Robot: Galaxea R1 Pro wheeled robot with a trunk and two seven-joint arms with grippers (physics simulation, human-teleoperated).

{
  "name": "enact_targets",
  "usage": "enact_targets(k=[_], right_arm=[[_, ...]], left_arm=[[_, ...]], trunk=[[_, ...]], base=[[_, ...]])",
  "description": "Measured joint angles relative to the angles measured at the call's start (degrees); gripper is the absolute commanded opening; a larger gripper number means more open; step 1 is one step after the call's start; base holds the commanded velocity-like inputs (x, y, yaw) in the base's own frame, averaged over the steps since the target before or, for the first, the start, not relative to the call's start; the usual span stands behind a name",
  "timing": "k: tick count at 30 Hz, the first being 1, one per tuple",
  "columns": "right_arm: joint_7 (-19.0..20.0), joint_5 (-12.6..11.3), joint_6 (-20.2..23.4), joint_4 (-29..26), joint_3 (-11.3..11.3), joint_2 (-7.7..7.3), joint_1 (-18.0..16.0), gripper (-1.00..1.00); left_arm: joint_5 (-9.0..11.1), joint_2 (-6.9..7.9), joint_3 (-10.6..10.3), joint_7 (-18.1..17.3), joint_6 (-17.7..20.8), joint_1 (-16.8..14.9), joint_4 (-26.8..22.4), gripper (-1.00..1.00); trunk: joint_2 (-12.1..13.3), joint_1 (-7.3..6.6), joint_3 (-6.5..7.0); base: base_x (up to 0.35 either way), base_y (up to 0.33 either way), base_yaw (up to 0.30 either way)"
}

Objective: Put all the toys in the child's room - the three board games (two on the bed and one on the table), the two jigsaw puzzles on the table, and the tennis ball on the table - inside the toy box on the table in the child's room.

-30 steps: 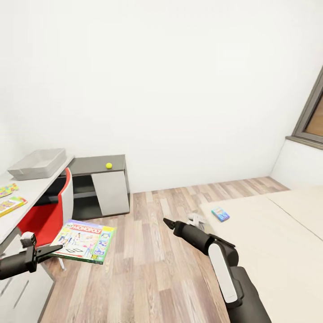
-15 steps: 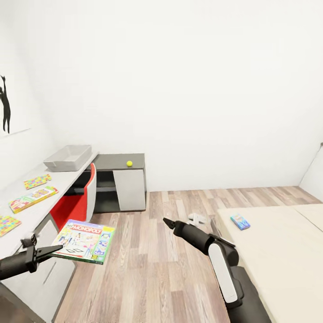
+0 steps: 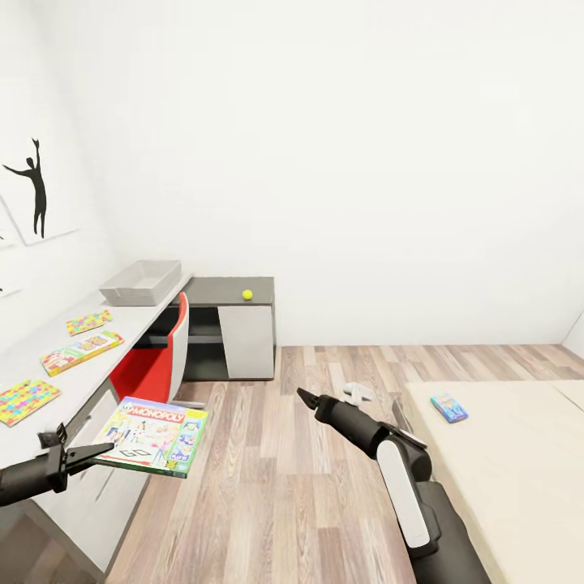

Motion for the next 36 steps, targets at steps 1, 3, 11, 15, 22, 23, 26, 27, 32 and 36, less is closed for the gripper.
enact_targets(k=[1, 3, 11, 15, 22, 23, 26, 27, 32, 36], right_arm=[[0.0, 0.0, 0.0, 0.0, 0.0, 0.0, 0.0, 1.0], [0.0, 0.0, 0.1, 0.0, 0.0, 0.0, 0.0, 1.0], [0.1, 0.0, 0.0, 0.4, -0.1, 0.0, 0.0, 1.0], [0.3, 0.0, -0.1, 0.4, -0.1, 0.0, 0.0, 1.0], [0.0, 0.0, -0.1, 0.4, 0.0, 0.01, 0.0, 1.0], [0.0, 0.0, -0.2, 0.4, -0.1, 0.01, 0.0, 1.0], [0.0, 0.0, -0.2, 0.3, -0.1, 0.01, 0.0, 1.0], [-0.1, 0.0, 0.0, 0.3, -0.1, 0.04, 0.0, 1.0], [-5.0, 0.0, 2.7, 0.4, -0.2, 0.12, 0.0, 1.0], [-11.1, 0.2, 5.9, 0.6, -0.3, 0.24, -0.1, 1.0]], left_arm=[[0.0, -0.02, 0.0, 0.0, 0.0, 0.0, 0.0, -1.0], [0.0, -0.03, 0.0, 0.0, -0.1, 0.0, 0.0, -1.0], [0.1, -0.07, 0.0, 0.0, 0.0, 0.0, 0.0, -1.0], [0.0, -0.16, 0.0, 0.0, 0.1, 0.0, 0.0, -1.0], [0.0, -0.36, 0.1, 0.0, -0.1, 0.0, 0.0, -1.0], [0.0, -0.38, 0.1, 0.0, -0.1, 0.0, 0.0, -1.0], [0.0, -0.41, 0.1, 0.0, -0.2, 0.0, 0.0, -1.0], [0.0, -0.41, 0.1, 0.0, -0.2, 0.0, 0.0, -1.0], [0.0, -0.42, 0.1, 0.0, -0.5, 0.0, 0.0, -1.0], [0.1, -0.42, 0.1, 0.0, -0.6, 0.0, 0.0, -1.0]], trunk=[[0.0, 0.0, 0.0], [0.0, 0.0, 0.0], [0.0, 0.0, 0.0], [0.0, 0.0, 0.0], [0.0, -0.02, 0.0], [0.0, -0.02, 0.0], [0.0, -0.02, 0.0], [0.0, -0.02, 0.0], [0.0, 0.0, 0.0], [0.0, 0.0, 0.0]], base=[[0.0, 0.0, 0.002], [0.0, 0.0, 0.001], [0.0, 0.0, 0.0], [0.005, -0.002, 0.0], [0.159, -0.156, 0.0], [0.211, -0.219, 0.0], [0.207, -0.204, 0.0], [0.192, -0.181, 0.0], [0.085, -0.08, 0.0], [0.012, -0.011, 0.0]])
